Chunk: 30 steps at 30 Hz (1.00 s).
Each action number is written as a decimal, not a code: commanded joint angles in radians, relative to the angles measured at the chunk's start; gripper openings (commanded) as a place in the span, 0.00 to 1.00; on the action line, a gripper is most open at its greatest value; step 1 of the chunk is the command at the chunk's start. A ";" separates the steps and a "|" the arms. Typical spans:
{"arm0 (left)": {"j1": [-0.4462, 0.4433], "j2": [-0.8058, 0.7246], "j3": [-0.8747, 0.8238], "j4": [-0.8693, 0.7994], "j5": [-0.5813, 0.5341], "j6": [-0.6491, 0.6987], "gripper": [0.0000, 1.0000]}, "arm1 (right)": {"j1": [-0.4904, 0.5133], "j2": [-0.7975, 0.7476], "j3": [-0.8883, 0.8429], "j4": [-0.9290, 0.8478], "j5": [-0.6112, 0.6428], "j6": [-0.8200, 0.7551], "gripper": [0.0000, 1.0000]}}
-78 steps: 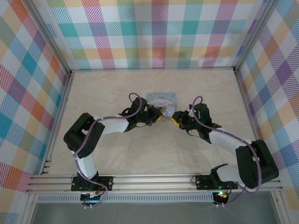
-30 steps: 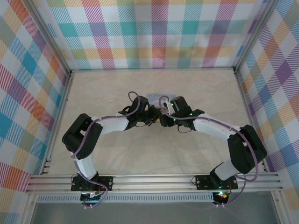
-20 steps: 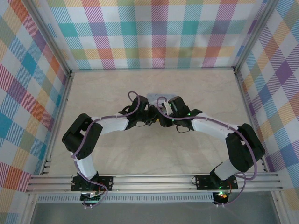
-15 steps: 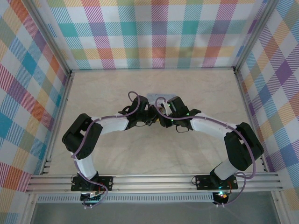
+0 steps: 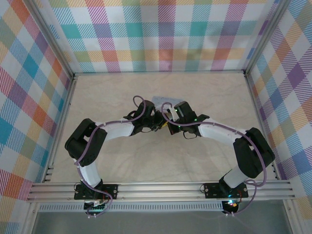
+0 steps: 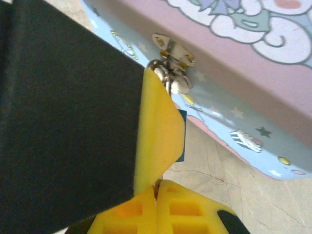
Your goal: Unlock the padlock with the key
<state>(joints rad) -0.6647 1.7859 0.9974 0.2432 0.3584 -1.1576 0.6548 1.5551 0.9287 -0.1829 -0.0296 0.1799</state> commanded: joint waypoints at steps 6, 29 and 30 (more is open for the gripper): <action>-0.010 -0.063 -0.085 0.038 -0.023 0.004 0.40 | 0.005 0.048 -0.060 0.077 -0.060 0.017 0.00; 0.126 -0.243 -0.092 -0.163 -0.176 0.181 0.44 | -0.004 -0.007 -0.079 -0.042 -0.039 -0.097 0.00; 0.132 -0.242 -0.084 -0.171 -0.184 0.192 0.44 | -0.005 -0.007 -0.076 -0.053 -0.047 -0.115 0.00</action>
<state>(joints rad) -0.5507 1.5658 0.8749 0.1291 0.2100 -1.0267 0.6540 1.5681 0.8265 -0.1768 -0.0635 0.1371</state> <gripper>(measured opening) 0.436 0.051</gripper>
